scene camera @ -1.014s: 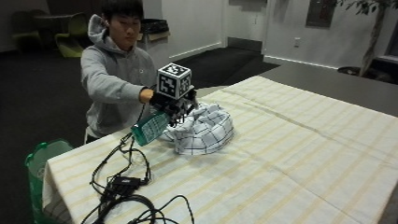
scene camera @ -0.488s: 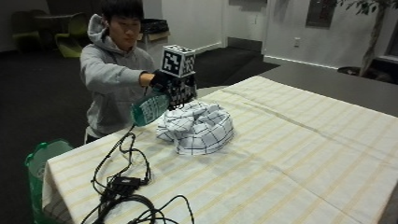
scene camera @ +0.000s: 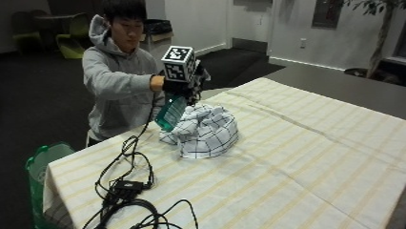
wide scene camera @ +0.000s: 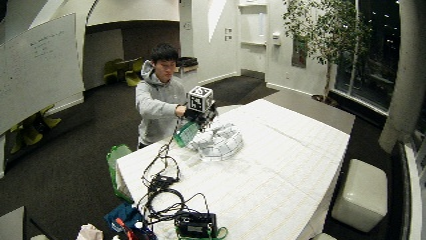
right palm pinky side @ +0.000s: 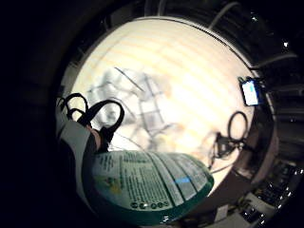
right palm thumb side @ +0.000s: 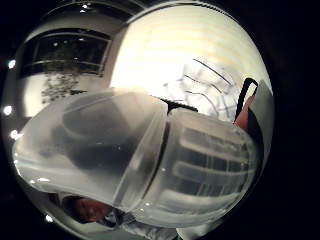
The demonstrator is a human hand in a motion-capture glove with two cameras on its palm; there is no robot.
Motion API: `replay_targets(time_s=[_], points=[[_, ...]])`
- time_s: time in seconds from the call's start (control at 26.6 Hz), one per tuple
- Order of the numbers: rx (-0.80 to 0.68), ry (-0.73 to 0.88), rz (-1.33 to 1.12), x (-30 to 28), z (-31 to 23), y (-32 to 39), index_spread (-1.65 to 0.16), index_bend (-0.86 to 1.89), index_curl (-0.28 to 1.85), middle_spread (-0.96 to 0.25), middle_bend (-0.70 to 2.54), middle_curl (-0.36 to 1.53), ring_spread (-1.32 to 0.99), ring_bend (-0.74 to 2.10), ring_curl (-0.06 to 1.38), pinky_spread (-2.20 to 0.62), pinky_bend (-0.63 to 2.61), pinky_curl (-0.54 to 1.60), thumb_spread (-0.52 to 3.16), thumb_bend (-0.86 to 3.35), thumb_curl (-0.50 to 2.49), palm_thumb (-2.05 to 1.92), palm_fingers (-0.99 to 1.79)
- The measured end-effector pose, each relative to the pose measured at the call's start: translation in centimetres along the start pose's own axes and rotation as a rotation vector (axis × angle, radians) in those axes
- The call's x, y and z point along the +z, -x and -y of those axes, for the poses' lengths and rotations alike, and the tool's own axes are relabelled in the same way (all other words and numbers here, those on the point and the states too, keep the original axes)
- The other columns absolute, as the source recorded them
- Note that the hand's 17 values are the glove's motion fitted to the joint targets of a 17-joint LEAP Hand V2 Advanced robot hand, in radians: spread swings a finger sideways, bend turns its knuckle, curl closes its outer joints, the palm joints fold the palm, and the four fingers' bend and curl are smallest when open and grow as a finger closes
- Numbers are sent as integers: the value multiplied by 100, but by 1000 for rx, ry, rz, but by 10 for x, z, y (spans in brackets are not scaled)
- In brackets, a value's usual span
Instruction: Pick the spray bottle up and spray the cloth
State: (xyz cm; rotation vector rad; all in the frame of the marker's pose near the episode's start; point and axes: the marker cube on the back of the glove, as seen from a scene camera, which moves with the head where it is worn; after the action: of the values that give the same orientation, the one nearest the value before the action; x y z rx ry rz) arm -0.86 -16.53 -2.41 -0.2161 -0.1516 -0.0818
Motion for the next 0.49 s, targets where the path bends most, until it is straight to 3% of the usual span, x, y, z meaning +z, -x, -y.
replay_targets(time_s=[0.26, 0.49], points=[[-137, -241, 441, -30, 25, 73, -17, 45, 54, -13, 64, 52, -16, 63, 46, -29, 38, 38, 12, -3, 74, 96, 140], [-156, -455, 803, 2, 78, 135, -17, 45, 54, -13, 64, 52, -16, 63, 47, -29, 39, 38, 12, -3, 75, 96, 140]])
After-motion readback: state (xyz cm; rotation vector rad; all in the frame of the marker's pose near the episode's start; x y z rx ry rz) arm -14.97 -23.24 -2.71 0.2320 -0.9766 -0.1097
